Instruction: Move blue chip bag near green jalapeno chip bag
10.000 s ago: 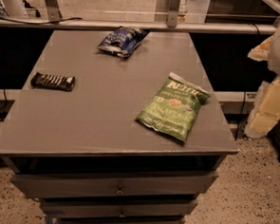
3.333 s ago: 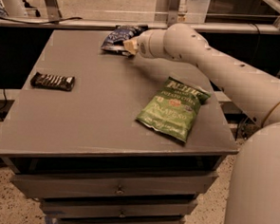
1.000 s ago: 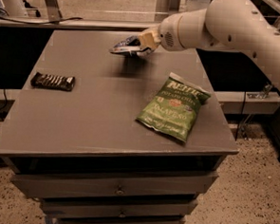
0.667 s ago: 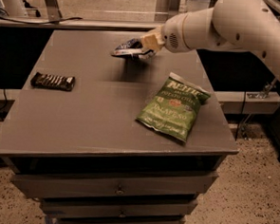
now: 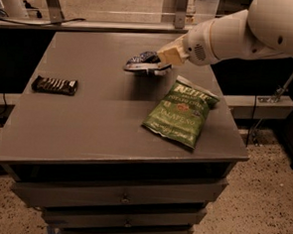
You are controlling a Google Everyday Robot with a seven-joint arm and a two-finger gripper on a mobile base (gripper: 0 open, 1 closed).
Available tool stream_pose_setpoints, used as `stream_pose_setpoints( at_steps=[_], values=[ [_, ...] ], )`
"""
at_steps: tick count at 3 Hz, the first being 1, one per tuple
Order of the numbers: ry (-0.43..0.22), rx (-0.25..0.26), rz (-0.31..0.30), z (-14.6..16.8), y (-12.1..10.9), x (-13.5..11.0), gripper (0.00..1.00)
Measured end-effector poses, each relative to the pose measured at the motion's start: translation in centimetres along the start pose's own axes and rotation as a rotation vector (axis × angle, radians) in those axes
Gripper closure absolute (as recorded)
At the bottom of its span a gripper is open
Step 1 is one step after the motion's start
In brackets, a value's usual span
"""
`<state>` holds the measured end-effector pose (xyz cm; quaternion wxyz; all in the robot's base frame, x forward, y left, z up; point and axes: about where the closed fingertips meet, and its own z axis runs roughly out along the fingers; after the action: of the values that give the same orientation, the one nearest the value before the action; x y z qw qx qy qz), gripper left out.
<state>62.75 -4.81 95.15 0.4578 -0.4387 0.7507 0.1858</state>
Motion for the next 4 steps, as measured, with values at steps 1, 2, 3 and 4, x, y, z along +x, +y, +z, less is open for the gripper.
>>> stream_pose_setpoints(
  at_steps=[1,2,3,4],
  values=[
    [0.054,0.006,0.035,-3.2,2.3,2.2,1.00],
    [0.096,0.018,0.093,-5.1,4.1,4.9,0.83],
    [0.109,0.021,0.136,-5.4,4.9,6.5,0.52],
    [0.110,0.019,0.151,-4.9,4.9,6.8,0.30]
  ],
)
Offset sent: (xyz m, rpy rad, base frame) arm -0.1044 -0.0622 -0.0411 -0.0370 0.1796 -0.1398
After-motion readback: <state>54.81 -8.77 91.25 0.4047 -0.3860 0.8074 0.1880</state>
